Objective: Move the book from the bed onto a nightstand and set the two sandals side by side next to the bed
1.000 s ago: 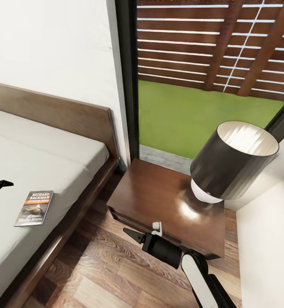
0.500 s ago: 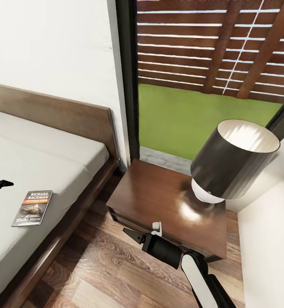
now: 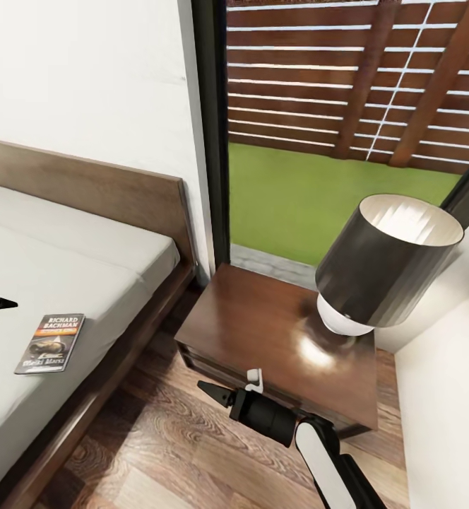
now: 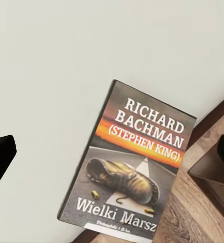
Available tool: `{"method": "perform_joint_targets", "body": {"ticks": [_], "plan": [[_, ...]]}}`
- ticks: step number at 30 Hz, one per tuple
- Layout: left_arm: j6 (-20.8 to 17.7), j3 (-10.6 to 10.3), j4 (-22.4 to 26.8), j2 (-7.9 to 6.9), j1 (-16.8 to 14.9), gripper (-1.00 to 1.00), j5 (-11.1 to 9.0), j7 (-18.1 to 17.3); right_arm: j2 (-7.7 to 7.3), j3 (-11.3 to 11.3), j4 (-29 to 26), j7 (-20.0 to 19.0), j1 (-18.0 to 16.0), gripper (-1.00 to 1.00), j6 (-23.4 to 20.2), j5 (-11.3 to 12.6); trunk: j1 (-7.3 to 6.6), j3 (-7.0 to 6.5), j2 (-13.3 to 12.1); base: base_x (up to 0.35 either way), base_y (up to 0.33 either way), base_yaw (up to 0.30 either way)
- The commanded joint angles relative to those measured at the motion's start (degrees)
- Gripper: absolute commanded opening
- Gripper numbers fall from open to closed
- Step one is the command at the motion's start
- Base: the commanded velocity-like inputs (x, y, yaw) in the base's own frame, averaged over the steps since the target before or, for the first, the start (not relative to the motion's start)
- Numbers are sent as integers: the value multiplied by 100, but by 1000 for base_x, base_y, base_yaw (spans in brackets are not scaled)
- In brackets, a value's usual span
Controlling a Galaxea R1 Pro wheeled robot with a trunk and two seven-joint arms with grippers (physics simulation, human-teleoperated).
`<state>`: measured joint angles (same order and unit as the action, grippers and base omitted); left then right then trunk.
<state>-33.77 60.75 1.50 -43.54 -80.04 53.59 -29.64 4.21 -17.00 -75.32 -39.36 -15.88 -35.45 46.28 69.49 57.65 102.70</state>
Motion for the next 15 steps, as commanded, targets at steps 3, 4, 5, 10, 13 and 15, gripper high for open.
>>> {"method": "perform_joint_targets", "body": {"ticks": [3,4,5,10,13,15], "plan": [[-33,50,9,-25,-3,100,55,-31,1,-7,0,3,-3,100,14,46,66,31,124,0,0,0],[-33,50,9,-35,-3,100,55,-32,0,-6,0,2,-3,100,27,48,88,40,164,0,0,0],[-33,51,9,-47,-3,100,55,-32,-2,-6,0,2,-3,100,38,50,110,49,204,0,0,0],[-33,50,9,-97,-3,100,54,-98,-7,-14,0,-1,-3,100,67,54,220,94,404,0,0,0],[-36,48,10,-121,-3,100,57,-253,-7,-18,0,-1,-3,100,74,55,286,121,525,0,0,0],[-38,46,10,-156,-3,100,59,-407,-7,-18,0,-1,-3,100,78,56,330,140,605,0,0,0]]}}
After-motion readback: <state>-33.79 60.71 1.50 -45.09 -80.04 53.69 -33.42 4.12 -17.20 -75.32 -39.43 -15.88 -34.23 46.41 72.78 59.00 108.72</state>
